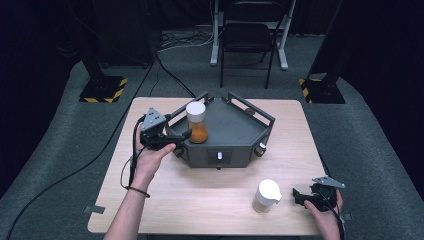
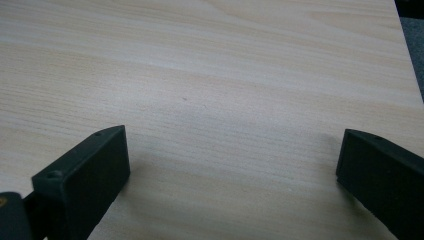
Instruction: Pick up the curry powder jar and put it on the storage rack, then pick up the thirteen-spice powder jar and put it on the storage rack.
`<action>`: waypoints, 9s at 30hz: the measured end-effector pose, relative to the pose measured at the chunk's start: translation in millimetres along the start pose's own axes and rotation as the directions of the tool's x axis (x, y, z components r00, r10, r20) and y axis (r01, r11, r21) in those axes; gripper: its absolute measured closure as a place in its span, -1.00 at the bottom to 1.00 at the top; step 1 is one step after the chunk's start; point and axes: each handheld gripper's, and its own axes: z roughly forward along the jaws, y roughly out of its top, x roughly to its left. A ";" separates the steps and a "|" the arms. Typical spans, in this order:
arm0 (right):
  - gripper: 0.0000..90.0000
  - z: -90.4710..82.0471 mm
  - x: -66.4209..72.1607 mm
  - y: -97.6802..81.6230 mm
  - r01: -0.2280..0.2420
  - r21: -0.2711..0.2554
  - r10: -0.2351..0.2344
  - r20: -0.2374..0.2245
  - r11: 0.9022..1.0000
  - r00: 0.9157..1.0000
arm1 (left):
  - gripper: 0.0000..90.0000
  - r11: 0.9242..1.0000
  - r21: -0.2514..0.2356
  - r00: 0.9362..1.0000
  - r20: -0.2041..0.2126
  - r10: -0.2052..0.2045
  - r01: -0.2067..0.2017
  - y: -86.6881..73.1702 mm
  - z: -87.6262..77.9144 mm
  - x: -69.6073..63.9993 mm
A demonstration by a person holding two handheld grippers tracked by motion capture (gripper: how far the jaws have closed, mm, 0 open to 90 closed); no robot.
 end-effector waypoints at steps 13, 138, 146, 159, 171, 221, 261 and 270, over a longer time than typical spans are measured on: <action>-1.00 0.1 -0.2 0.0 0.001 0.000 -0.001 -0.001 1.000 1.000 | -0.83 0.997 0.061 0.997 -0.063 -0.047 0.051 -56.3 -32.2 5.3; -0.89 -39.7 -0.7 -11.4 -0.069 -0.212 0.051 -0.093 0.975 0.994 | -0.87 0.901 0.416 0.977 -0.211 -0.036 0.124 -130.0 -0.1 4.7; -0.89 -49.3 0.1 -10.8 -0.098 -0.253 0.063 -0.143 0.963 0.988 | -0.87 0.901 0.416 0.977 -0.211 -0.037 0.124 -130.0 -0.1 4.7; -0.90 -63.2 11.0 -5.1 -0.078 -0.308 0.020 -0.185 0.948 0.983 | -0.88 0.900 0.419 0.977 -0.209 -0.035 0.122 -129.3 0.9 5.2; -0.90 -74.9 28.8 -0.8 -0.053 -0.363 -0.035 -0.233 0.930 0.972 | -0.88 0.900 0.420 0.978 -0.206 -0.035 0.121 -129.0 1.5 5.9; -0.69 -25.4 69.8 -32.9 0.035 -0.415 -0.201 -0.363 0.909 0.910 | -0.88 0.899 0.421 0.978 -0.205 -0.033 0.119 -128.8 1.7 6.3; -0.35 -22.2 65.6 -23.7 0.068 -0.404 -0.213 -0.326 0.912 0.921 | -0.89 0.900 0.420 0.978 -0.204 -0.034 0.119 -128.9 2.0 6.6; -0.35 -33.1 60.1 -5.8 0.082 -0.422 -0.222 -0.295 0.903 0.929 | -0.88 0.899 0.422 0.978 -0.204 -0.032 0.117 -128.6 1.9 6.4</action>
